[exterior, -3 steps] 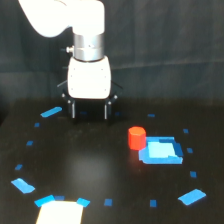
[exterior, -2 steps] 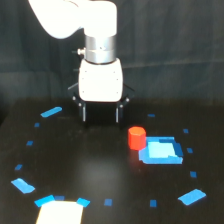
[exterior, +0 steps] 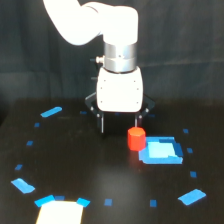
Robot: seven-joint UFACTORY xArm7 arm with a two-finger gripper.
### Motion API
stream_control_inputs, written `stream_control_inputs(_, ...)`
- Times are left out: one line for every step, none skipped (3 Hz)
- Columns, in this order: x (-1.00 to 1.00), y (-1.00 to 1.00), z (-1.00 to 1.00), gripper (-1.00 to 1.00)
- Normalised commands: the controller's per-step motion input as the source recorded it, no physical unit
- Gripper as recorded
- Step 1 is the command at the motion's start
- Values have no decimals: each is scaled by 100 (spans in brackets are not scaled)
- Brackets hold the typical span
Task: Pick up the red object from the table
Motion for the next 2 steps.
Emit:
stream_control_inputs(37,-70,-80,-38)
stream_control_inputs(54,-87,-100,-45)
